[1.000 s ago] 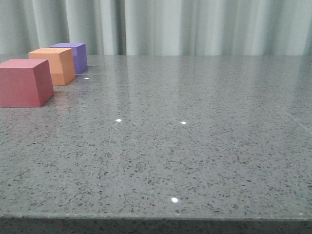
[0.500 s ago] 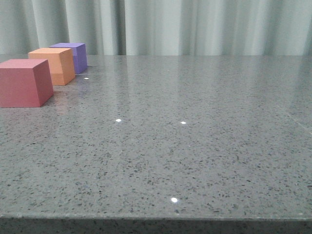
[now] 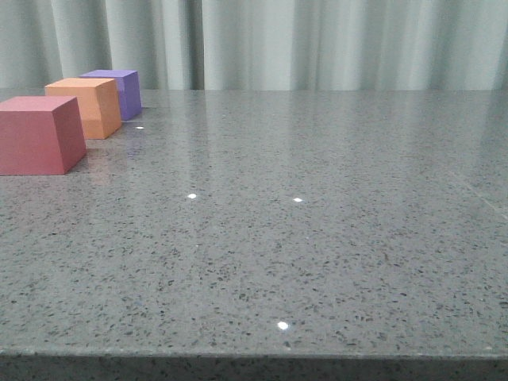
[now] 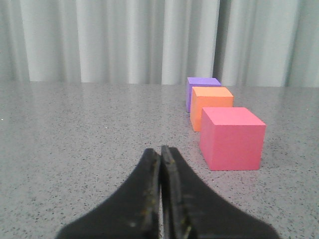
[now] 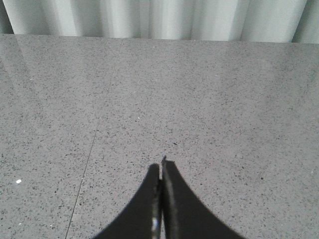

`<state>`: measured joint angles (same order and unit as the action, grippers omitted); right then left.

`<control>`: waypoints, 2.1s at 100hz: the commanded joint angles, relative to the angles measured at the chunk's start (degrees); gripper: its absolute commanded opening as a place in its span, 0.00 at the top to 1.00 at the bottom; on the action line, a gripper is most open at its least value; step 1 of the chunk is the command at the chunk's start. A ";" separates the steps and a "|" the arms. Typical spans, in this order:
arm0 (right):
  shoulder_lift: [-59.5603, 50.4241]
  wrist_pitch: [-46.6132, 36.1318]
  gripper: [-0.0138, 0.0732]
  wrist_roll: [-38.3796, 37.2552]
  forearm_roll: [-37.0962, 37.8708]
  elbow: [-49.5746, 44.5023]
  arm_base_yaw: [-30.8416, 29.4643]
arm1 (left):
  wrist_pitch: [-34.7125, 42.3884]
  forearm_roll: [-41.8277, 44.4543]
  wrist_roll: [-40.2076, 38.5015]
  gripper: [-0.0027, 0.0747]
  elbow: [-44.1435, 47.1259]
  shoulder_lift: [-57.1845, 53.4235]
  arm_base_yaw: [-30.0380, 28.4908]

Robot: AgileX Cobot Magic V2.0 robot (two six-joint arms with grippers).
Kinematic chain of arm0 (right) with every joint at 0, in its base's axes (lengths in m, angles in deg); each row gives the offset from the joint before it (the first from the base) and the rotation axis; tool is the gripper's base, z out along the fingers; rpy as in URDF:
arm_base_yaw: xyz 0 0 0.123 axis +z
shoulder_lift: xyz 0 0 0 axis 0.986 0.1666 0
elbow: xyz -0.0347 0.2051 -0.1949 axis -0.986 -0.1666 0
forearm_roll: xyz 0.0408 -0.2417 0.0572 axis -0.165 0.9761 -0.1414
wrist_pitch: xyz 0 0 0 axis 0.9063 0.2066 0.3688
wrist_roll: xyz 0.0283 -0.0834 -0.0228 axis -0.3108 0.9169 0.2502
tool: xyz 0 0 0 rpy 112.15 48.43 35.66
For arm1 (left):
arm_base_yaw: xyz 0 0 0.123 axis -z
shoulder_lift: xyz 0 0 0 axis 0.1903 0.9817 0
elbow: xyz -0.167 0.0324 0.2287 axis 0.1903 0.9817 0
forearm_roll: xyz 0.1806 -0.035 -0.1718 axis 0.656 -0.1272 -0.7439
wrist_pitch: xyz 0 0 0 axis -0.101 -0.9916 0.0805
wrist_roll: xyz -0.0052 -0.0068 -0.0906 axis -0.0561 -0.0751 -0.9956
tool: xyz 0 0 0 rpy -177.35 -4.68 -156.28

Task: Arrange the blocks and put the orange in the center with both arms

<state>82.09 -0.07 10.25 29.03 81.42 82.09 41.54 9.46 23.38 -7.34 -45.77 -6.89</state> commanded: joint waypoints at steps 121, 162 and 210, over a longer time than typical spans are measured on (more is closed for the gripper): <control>-29.16 -30.81 0.92 0.54 -3.78 -32.14 -0.23 | 4.60 -0.27 -0.48 0.99 2.38 -2.13 0.04; -31.94 -32.48 0.92 0.54 -3.78 -34.17 -0.23 | 4.60 -0.27 -0.48 0.99 2.38 -2.13 0.04; -31.95 -32.37 0.92 0.54 -3.78 -34.17 -0.23 | 4.60 -0.27 -0.48 0.99 2.38 -2.13 0.04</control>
<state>50.39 -27.44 10.25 25.34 46.21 82.09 41.54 9.46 23.34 -7.34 -45.77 -6.89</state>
